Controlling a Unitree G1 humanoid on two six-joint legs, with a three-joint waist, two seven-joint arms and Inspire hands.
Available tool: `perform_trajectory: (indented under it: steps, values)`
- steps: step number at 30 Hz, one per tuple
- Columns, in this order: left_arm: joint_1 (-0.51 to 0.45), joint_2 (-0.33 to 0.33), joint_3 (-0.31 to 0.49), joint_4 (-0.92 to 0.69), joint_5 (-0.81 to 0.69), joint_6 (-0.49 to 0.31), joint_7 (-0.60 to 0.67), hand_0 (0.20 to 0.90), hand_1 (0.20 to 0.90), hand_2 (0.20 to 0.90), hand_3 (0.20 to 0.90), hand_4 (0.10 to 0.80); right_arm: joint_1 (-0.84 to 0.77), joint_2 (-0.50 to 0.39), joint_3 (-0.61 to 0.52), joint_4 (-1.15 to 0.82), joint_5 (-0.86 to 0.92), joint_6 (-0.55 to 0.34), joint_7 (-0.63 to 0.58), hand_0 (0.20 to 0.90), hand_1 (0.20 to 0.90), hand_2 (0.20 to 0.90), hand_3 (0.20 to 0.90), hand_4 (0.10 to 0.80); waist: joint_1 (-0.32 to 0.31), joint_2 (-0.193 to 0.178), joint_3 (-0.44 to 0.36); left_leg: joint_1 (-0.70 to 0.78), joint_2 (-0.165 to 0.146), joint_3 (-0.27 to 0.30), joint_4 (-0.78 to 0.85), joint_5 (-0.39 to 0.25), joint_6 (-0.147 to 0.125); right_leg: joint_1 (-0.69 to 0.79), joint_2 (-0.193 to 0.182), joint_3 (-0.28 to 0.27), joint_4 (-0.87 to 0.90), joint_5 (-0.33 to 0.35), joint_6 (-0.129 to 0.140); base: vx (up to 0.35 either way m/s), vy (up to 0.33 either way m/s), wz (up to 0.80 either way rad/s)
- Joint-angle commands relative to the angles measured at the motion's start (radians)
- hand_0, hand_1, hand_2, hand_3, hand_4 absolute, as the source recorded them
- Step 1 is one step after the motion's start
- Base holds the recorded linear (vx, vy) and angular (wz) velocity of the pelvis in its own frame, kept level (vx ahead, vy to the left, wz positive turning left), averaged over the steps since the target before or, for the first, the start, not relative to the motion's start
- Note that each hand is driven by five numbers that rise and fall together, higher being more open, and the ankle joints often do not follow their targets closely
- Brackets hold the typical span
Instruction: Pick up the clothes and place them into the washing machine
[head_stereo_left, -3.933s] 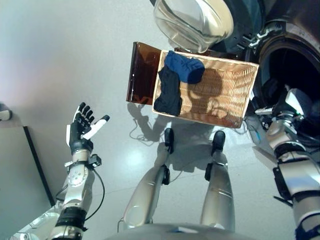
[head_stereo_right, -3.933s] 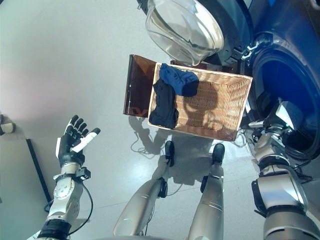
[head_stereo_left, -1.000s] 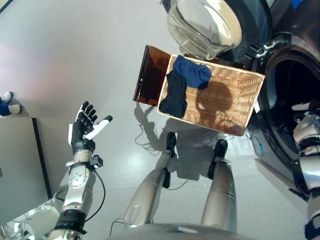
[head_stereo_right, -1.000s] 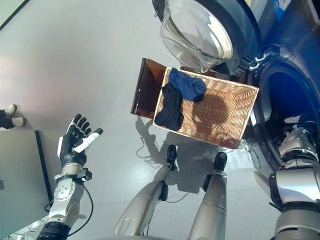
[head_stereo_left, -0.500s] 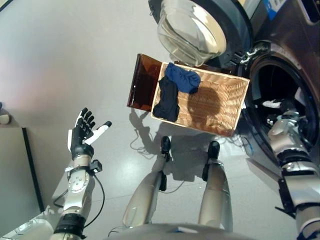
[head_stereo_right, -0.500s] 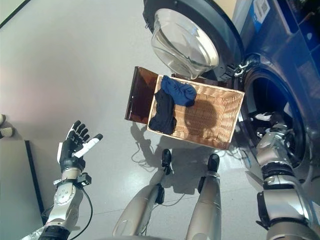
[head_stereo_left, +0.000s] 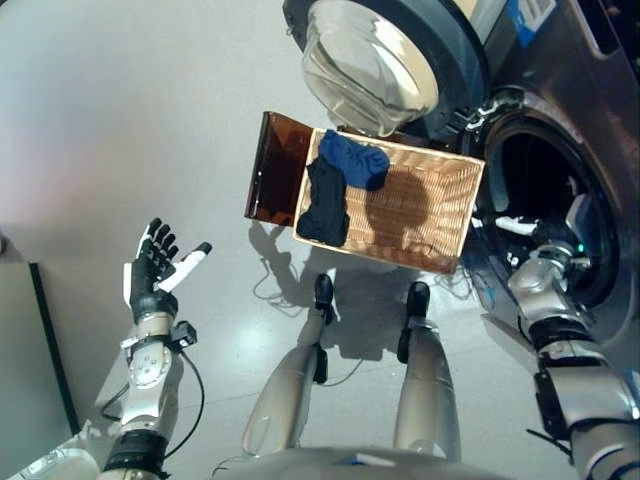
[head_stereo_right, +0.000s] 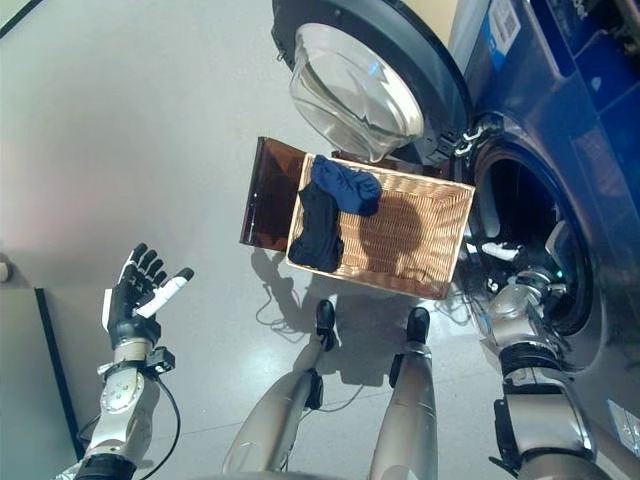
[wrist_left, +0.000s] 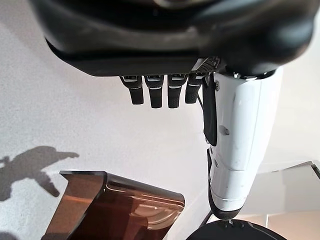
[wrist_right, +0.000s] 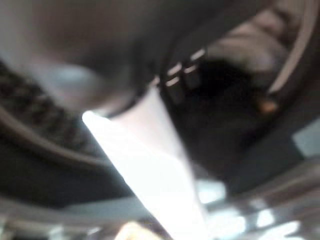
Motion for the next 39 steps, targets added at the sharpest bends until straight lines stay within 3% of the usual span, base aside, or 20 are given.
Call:
perform_trajectory:
  steps: [1,10,19,29,39]
  values:
    - [0.018,0.056,0.080,0.005,-0.005,-0.088,0.018,0.900,0.900,0.900,0.900,0.800,-0.036,-0.061,0.037,0.029,0.039,-0.043,-0.028,0.900,0.900,0.900,0.900,0.800,0.017,0.026,-0.047,-0.006,0.001,-0.007,-0.015,-0.053,-0.099,0.068,0.042,-0.022,-0.144,0.044,-0.040,0.000,0.000,0.00]
    - [0.003,0.018,0.056,0.037,0.009,-0.090,0.029,0.900,0.900,0.900,0.900,0.800,0.101,0.054,0.111,-0.160,-0.022,-0.101,0.008,0.900,0.900,0.900,0.900,0.800,-0.004,-0.001,-0.064,0.037,0.014,0.005,-0.015,-0.070,-0.092,0.094,0.050,-0.023,-0.139,0.048,-0.035,0.032,-0.011,-0.03]
    - [-0.009,0.000,0.029,0.061,0.018,-0.089,0.049,0.900,0.900,0.900,0.900,0.800,0.220,0.157,0.182,-0.308,-0.067,-0.145,0.065,0.900,0.900,0.900,0.900,0.800,-0.019,-0.043,-0.074,0.139,0.018,0.008,-0.015,-0.093,-0.081,0.232,0.046,-0.047,-0.209,0.063,-0.025,0.058,0.005,0.03]
    - [-0.002,0.001,0.029,0.089,0.023,-0.092,0.059,0.900,0.900,0.900,0.900,0.800,0.253,0.207,0.230,-0.352,-0.034,-0.196,0.113,0.900,0.900,0.900,0.900,0.800,-0.023,-0.074,-0.083,0.196,0.016,0.022,-0.015,-0.113,-0.073,0.336,0.046,-0.061,-0.300,0.082,-0.016,0.033,0.015,0.00]
    - [-0.034,-0.005,-0.020,0.185,0.081,-0.072,0.079,0.900,0.900,0.900,0.900,0.800,0.184,0.284,0.285,-0.250,-0.017,-0.178,0.132,0.900,0.900,0.900,0.900,0.800,-0.002,-0.111,-0.079,0.236,0.014,0.009,-0.015,-0.119,-0.065,0.413,0.045,-0.090,-0.356,0.101,-0.006,0.020,0.016,0.06]
